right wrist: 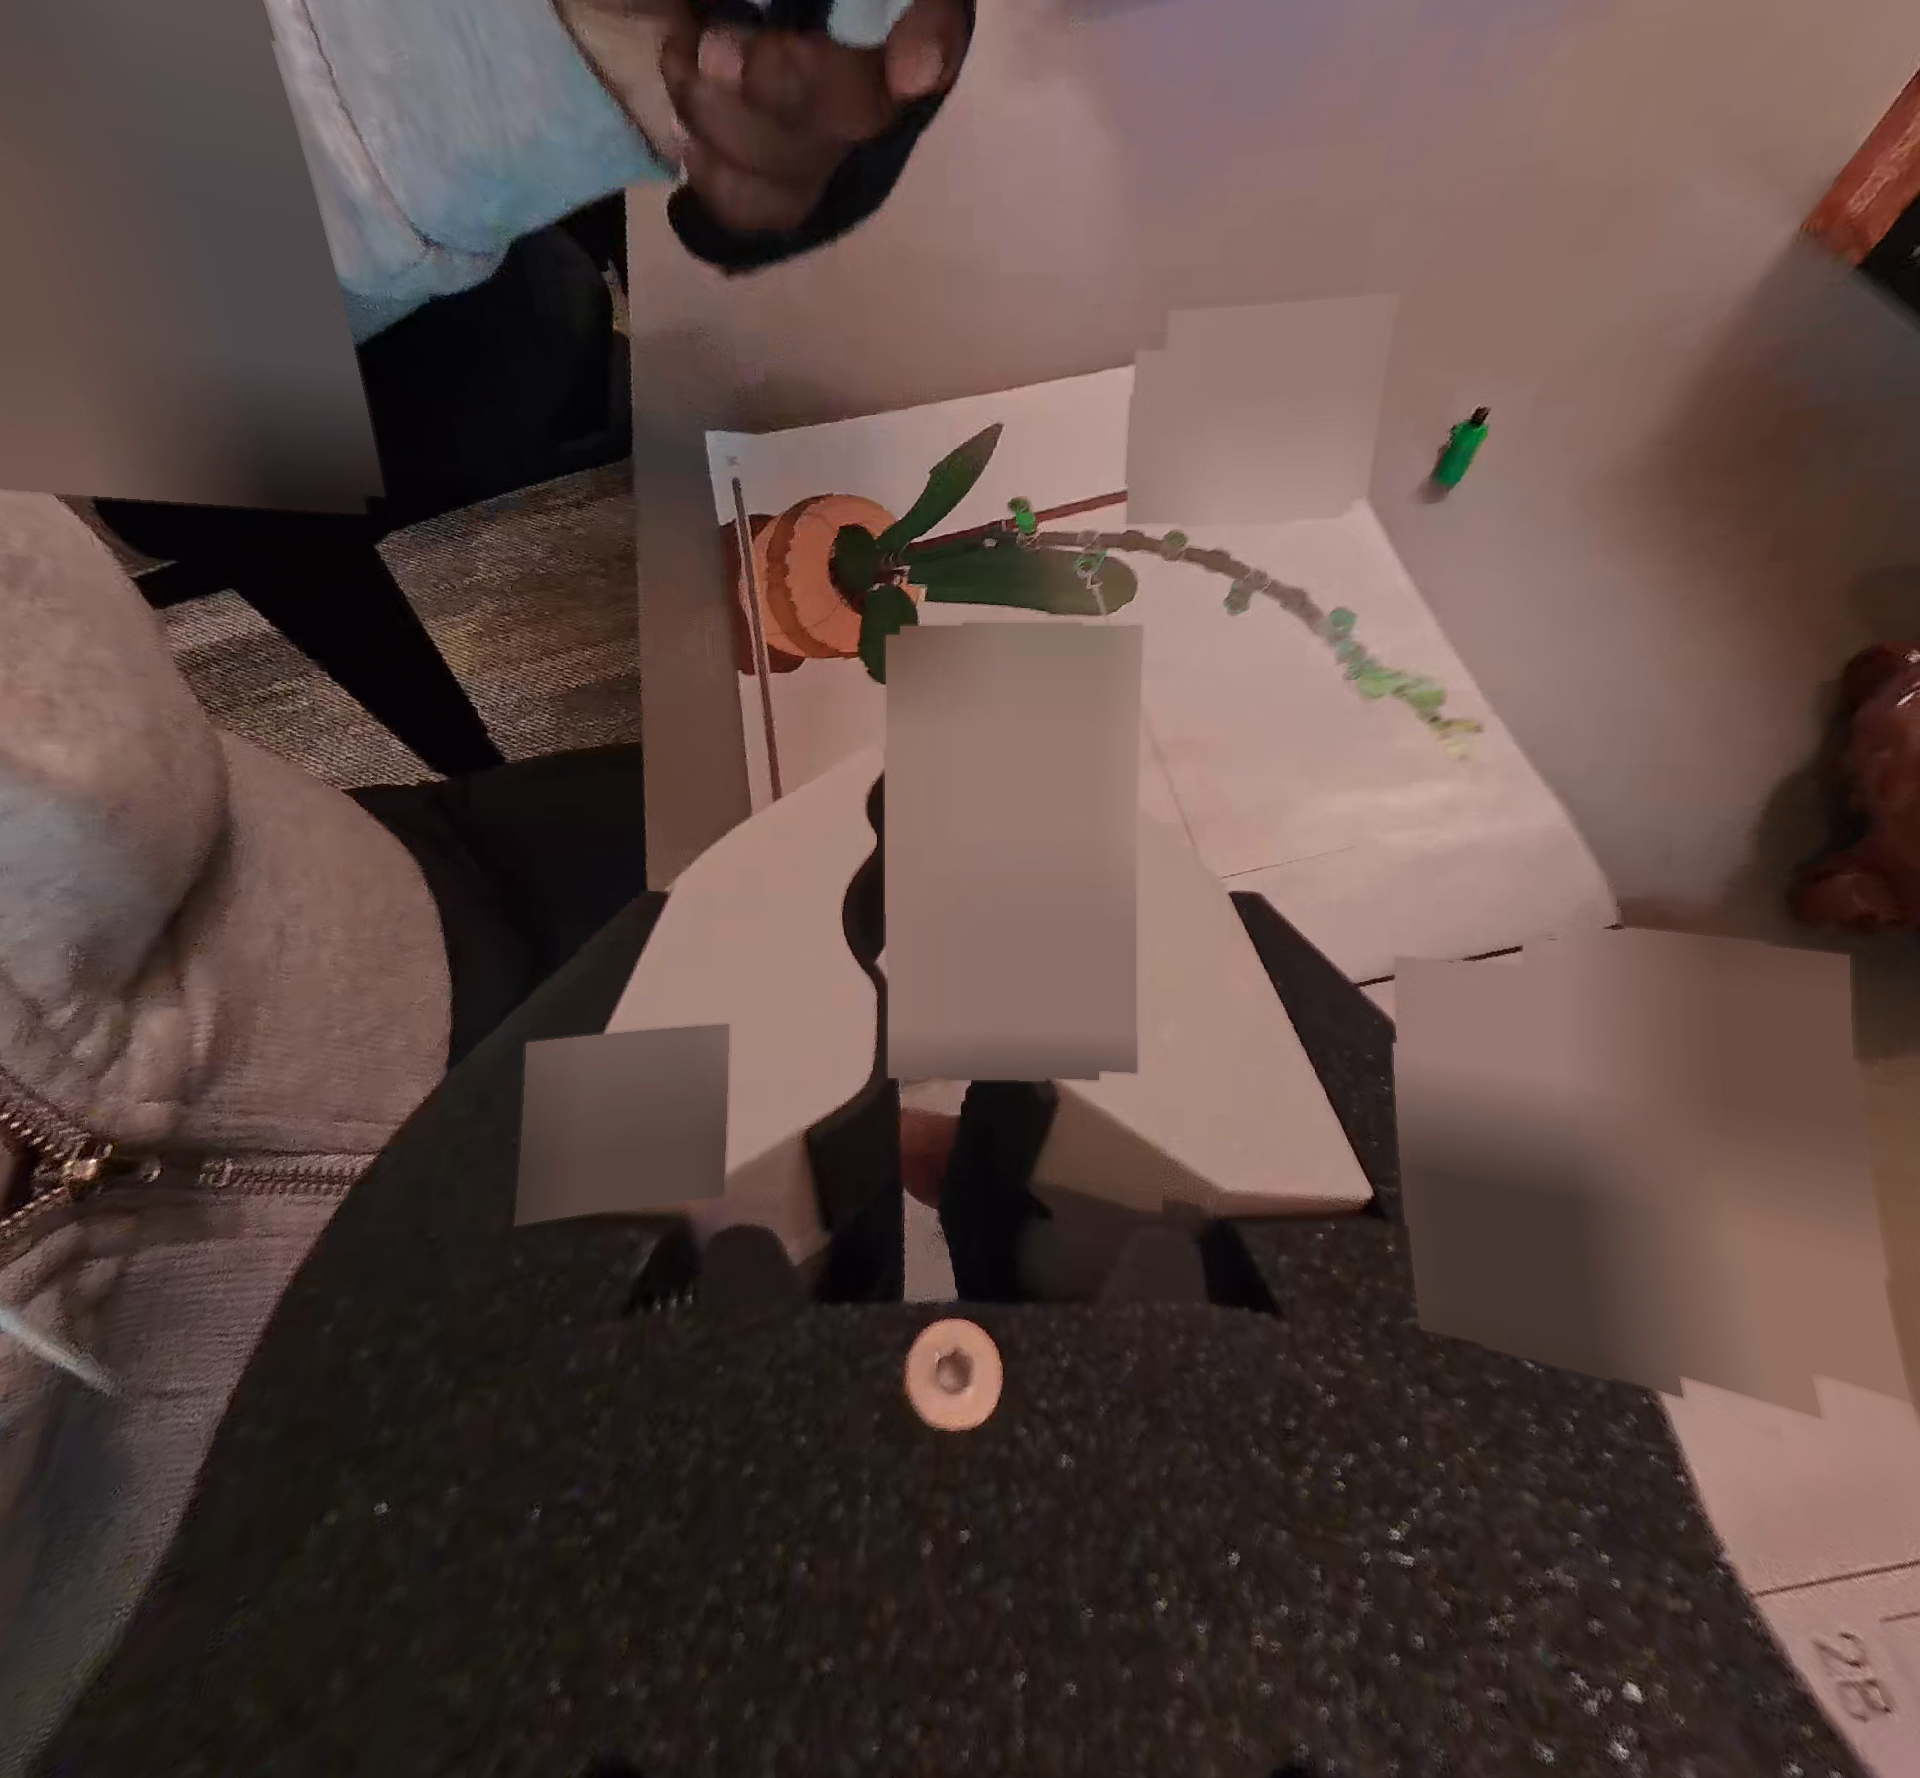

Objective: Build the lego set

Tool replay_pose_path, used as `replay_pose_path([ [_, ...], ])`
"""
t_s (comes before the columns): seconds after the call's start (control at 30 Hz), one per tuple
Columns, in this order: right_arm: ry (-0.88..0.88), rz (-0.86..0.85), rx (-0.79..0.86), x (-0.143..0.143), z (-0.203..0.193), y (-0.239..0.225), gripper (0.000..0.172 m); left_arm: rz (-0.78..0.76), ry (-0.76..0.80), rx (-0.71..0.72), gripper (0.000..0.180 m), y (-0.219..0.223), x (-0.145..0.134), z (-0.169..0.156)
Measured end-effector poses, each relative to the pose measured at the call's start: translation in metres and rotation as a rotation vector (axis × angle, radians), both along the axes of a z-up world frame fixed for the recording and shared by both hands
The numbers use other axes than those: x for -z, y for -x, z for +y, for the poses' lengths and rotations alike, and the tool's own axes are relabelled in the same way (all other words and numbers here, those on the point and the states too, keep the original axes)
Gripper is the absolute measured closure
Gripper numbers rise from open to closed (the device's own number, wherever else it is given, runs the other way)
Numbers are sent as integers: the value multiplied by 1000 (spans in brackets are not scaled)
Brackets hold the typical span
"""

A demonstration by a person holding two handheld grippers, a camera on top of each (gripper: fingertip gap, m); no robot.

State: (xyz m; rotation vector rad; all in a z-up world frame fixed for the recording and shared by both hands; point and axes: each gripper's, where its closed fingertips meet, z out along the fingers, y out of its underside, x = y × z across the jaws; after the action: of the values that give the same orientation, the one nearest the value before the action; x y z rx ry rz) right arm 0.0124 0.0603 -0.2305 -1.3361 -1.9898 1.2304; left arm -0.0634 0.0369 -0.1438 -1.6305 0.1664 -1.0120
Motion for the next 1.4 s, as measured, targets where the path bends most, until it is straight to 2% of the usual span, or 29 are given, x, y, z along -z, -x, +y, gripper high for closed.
replay_pose_path([
  [0.03, 7, -4, 2, 1, -1, -2, 156, 47, 30, -39, 174, 7, 5, 2],
  [0.1, 7, 3, 7, 0, -3, -8, 157, 181, 117, -135, 174, 28, 19, 11],
  [0.2, 8, 27, 24, -4, -3, -19, 158, 491, 275, -261, 174, 71, 58, 32],
  [0.27, 11, 49, 37, -5, -3, -26, 158, 672, 336, -270, 174, 89, 86, 48],
  [0.33, 12, 62, 55, -3, 0, -32, 159, 787, 358, -206, 174, 90, 110, 63],
  [0.43, 34, 79, 83, -6, 5, -38, 160, 807, 389, -121, 174, 82, 131, 77],
  [0.6, 32, 122, 88, -16, 9, -43, 162, 841, 401, -104, 172, 82, 135, 84],
  [0.9, 25, 138, 77, -20, 10, -45, 161, 907, 445, -83, 141, 84, 135, 79],
  [0.97, 10, 202, 93, -30, 19, -48, 154, 906, 427, -121, 125, 89, 130, 77],
  [1.03, 8, 328, 180, -51, 43, -53, 131, 867, 348, -185, 114, 91, 112, 75],
  [1.17, 64, 528, 401, -95, 101, -82, 87, 873, 104, -387, 96, 105, 59, 66],
  [1.2, 52, 561, 431, -103, 110, -91, 84, 880, 41, -435, 90, 109, 44, 63],
  [1.3, -71, 590, 497, -114, 129, -114, 91, 893, -95, -532, 78, 110, 6, 50],
  [1.37, -186, 494, 509, -102, 132, -121, 124, 921, -173, -558, 81, 101, -10, 40],
  [1.4, -222, 388, 527, -86, 134, -120, 138, 926, -192, -556, 93, 93, -14, 34],
])
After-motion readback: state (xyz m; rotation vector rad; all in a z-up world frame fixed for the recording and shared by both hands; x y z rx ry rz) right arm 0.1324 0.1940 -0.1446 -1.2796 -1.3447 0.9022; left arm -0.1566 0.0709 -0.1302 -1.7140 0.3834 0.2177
